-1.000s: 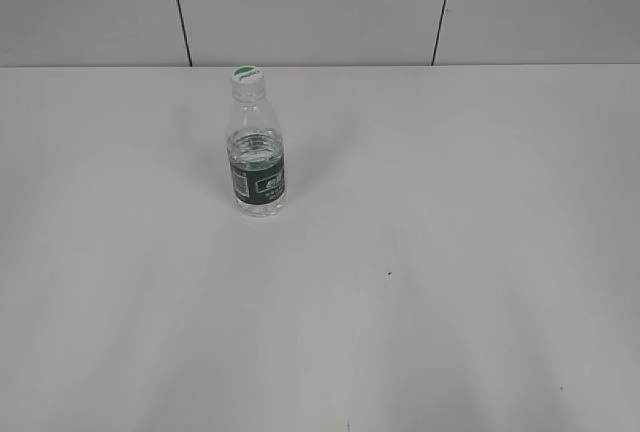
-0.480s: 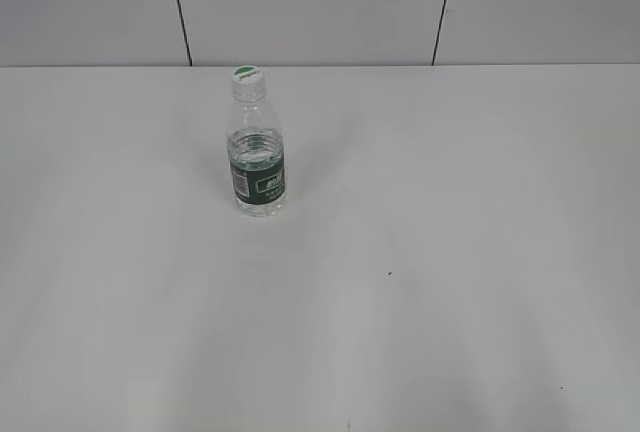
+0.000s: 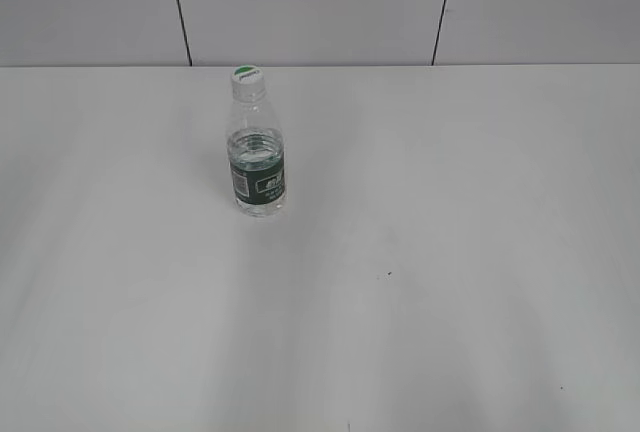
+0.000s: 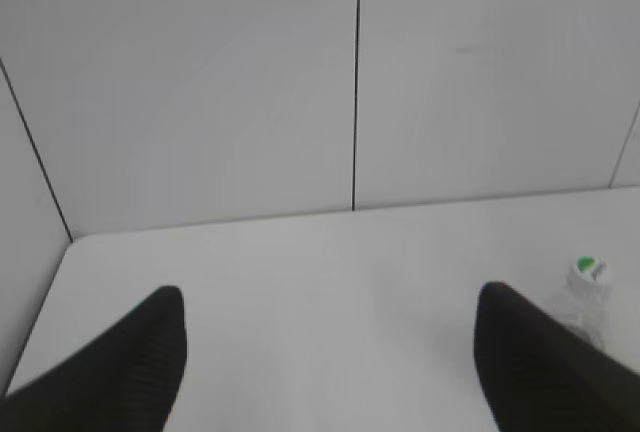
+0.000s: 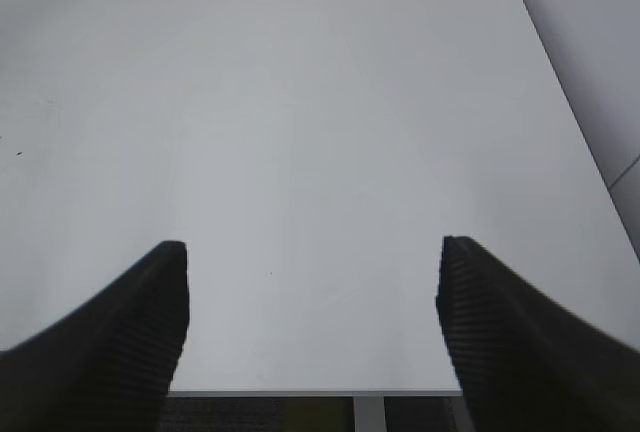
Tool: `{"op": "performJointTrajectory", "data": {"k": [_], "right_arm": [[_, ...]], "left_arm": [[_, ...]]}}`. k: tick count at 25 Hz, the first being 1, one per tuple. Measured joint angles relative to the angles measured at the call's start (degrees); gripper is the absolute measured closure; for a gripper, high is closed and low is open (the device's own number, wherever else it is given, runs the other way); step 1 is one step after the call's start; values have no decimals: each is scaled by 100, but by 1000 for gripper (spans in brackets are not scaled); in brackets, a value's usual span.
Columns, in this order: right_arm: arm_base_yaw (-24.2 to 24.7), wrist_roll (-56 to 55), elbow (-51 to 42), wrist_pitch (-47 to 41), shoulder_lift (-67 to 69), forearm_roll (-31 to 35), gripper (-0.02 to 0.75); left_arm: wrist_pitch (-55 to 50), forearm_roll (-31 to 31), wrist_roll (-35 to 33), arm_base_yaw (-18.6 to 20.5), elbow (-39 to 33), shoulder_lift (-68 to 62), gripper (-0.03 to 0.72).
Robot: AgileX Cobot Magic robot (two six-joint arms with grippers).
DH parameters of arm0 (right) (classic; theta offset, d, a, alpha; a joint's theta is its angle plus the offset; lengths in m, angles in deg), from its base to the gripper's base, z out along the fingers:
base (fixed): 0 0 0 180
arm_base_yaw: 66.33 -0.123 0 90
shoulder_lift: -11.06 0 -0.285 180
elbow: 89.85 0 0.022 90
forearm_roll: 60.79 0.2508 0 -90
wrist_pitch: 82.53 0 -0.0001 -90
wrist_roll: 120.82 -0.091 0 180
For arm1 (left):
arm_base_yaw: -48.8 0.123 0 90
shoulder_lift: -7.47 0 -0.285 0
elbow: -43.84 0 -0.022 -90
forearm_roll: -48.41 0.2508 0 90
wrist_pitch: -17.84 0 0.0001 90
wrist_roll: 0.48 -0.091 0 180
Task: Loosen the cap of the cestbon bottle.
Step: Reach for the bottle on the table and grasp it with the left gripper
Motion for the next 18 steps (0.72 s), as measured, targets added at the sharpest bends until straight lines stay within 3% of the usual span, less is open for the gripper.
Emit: {"op": "performJointTrajectory", "data": {"k": [18], "right_arm": [[0, 0, 0, 0, 0, 0, 148]], "left_arm": [[3861, 404, -5, 0, -27, -3550, 155]]}}
